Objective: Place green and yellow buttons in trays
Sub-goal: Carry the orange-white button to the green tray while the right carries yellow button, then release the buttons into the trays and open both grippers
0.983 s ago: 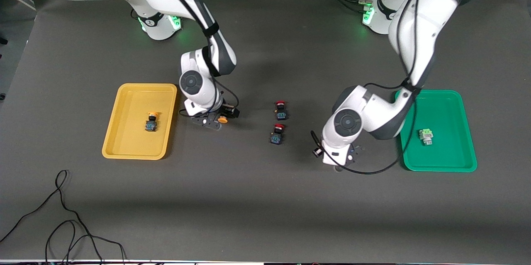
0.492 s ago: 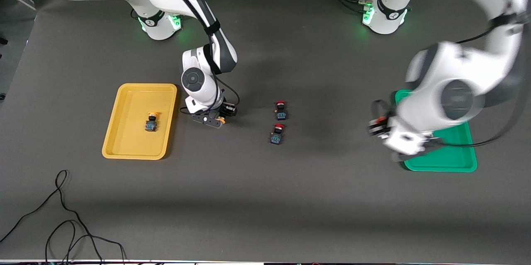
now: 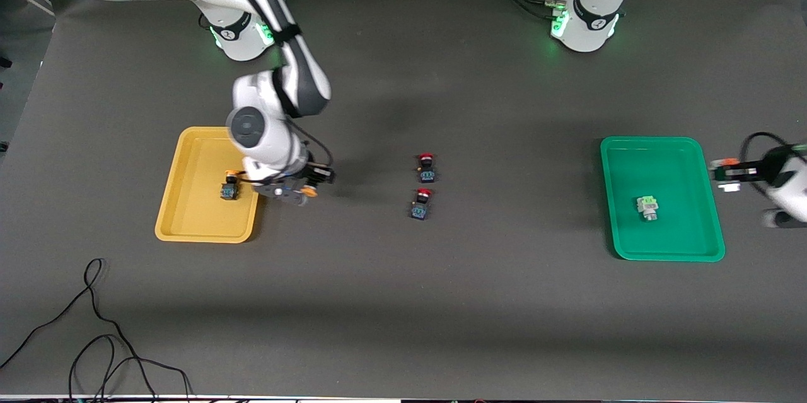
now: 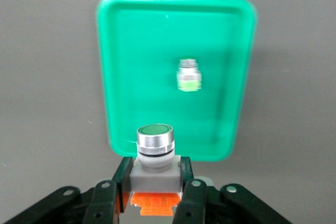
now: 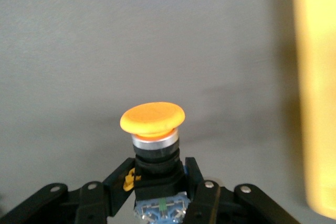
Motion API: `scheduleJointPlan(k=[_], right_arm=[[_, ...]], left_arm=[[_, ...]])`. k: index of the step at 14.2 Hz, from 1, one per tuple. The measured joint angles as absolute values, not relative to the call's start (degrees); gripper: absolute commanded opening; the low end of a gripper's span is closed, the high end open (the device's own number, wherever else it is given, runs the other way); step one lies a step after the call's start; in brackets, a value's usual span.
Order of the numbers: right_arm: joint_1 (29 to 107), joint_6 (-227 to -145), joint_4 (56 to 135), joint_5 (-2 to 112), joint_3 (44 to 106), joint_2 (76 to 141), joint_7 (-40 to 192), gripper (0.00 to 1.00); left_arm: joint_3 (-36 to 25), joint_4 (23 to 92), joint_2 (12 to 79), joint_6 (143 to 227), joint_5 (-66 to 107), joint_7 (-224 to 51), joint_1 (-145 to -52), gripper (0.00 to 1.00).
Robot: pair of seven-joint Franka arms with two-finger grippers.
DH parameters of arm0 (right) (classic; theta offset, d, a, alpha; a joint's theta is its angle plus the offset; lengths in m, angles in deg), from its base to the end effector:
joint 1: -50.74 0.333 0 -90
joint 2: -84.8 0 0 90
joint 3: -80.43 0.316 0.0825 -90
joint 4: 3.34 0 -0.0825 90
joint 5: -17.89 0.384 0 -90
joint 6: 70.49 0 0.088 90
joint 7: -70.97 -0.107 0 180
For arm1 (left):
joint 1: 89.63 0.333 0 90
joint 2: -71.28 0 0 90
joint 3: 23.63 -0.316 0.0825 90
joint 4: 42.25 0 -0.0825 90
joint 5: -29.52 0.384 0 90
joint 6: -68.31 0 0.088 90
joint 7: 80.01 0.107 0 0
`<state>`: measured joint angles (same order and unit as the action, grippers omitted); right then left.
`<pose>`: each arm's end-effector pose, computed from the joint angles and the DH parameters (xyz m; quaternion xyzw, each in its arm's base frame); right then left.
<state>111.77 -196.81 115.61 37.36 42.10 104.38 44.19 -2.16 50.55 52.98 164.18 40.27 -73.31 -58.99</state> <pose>0.5178 0.2362 0.2862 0.9884 -0.1374 -0.0640 0.0026 0.6060 0.1388 0.4313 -0.9921 -0.0021 0.1240 0.0163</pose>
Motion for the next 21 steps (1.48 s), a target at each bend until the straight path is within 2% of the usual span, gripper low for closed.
scheduleJointPlan(k=[3,5,7,8,9,10,11,13,14,18,21], right_arm=[[111.5,-189.0,116.0,27.9,35.2,96.8,52.4,0.0],[111.2,-188.4,117.4,26.9,28.5,95.1,62.9,0.0],[110.6,-190.0,119.5,26.9,23.4,95.0,71.7,0.0],[110.1,-192.7,121.3,26.9,21.6,95.1,75.7,0.0],[109.2,-195.8,123.2,26.9,20.5,95.3,79.2,0.0],[107.4,-198.7,125.0,26.9,20.1,95.8,82.5,0.0],[105.4,-201.1,126.7,26.9,20.0,96.3,85.0,0.0],[103.6,-206.7,130.1,26.9,20.0,97.3,86.9,0.0],[103.7,-209.9,131.9,26.9,20.1,97.9,87.0,0.0],[104.1,-219.0,136.4,30.2,22.5,102.3,87.6,0.0],[104.2,-222.0,136.8,43.3,27.0,106.7,94.0,0.0]], left_arm=[[-2.2,61.6,52.2,179.4,43.2,-71.4,-55.8,0.0],[-2.3,68.9,50.2,189.8,45.2,-71.4,-54.7,0.0],[-2.7,72.7,47.2,196.9,47.4,-71.4,-53.3,0.0],[-3.0,73.4,45.7,199.2,48.3,-71.4,-52.8,0.09],[-3.5,73.5,44.3,200.7,49.0,-71.4,-52.6,0.39],[-3.9,73.5,43.3,201.7,49.6,-71.4,-52.6,0.8],[-4.0,73.4,42.7,202.0,50.0,-71.4,-52.5,0.89],[-3.7,72.5,42.7,201.0,50.3,-71.4,-52.6,0.95],[-3.4,71.0,42.9,198.7,50.3,-71.4,-52.7,0.96],[-1.3,59.4,44.9,181.0,50.3,-71.4,-53.5,0.98],[2.1,49.4,47.1,167.2,49.9,-71.4,-53.9,1.0]])
